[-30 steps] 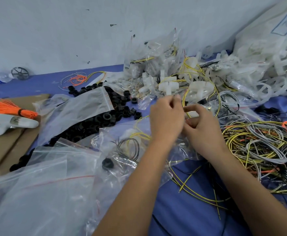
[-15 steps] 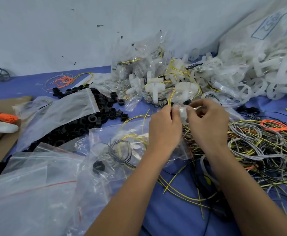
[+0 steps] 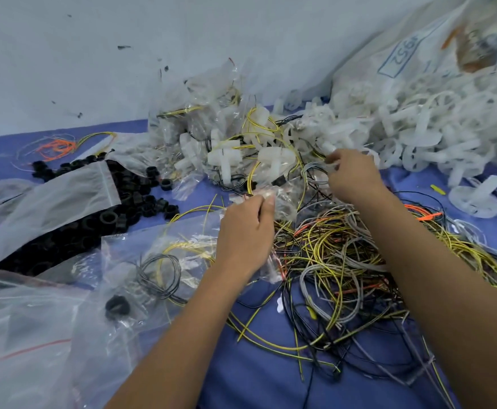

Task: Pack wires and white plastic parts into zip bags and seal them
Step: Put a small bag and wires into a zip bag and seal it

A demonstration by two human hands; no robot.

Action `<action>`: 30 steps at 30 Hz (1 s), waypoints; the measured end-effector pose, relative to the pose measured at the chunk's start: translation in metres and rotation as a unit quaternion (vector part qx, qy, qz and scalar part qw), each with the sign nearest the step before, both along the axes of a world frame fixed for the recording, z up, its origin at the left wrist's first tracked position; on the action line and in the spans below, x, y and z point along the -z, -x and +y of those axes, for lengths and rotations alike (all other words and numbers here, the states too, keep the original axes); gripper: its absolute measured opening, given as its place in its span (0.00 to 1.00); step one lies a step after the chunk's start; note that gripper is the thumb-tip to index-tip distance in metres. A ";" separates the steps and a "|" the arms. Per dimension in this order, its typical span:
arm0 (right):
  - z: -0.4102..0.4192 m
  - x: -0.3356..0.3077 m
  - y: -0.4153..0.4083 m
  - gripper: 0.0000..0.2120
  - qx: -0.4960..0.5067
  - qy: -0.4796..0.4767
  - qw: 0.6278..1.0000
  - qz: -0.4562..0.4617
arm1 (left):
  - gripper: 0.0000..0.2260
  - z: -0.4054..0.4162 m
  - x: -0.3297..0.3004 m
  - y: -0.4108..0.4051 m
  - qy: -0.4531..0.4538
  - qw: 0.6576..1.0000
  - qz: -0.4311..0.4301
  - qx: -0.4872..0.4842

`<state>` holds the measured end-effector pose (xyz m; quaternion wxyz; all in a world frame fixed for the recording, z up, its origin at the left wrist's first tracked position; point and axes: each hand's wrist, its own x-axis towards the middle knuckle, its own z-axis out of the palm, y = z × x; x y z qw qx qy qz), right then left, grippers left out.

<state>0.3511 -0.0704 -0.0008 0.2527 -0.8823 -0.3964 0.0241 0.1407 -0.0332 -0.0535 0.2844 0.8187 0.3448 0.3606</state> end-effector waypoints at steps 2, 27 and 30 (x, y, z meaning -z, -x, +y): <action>0.008 0.004 -0.006 0.23 -0.030 0.022 0.999 0.003 | 0.22 0.000 0.000 0.000 0.006 1.000 0.003 0.002; -0.025 -0.015 -0.007 0.02 -0.049 -0.110 0.991 -0.063 | 0.15 0.006 0.006 0.001 0.025 0.999 0.031 -0.019; -0.027 -0.020 -0.008 0.03 -0.044 -0.147 0.988 -0.028 | 0.15 0.006 0.006 0.001 0.023 0.999 0.030 -0.018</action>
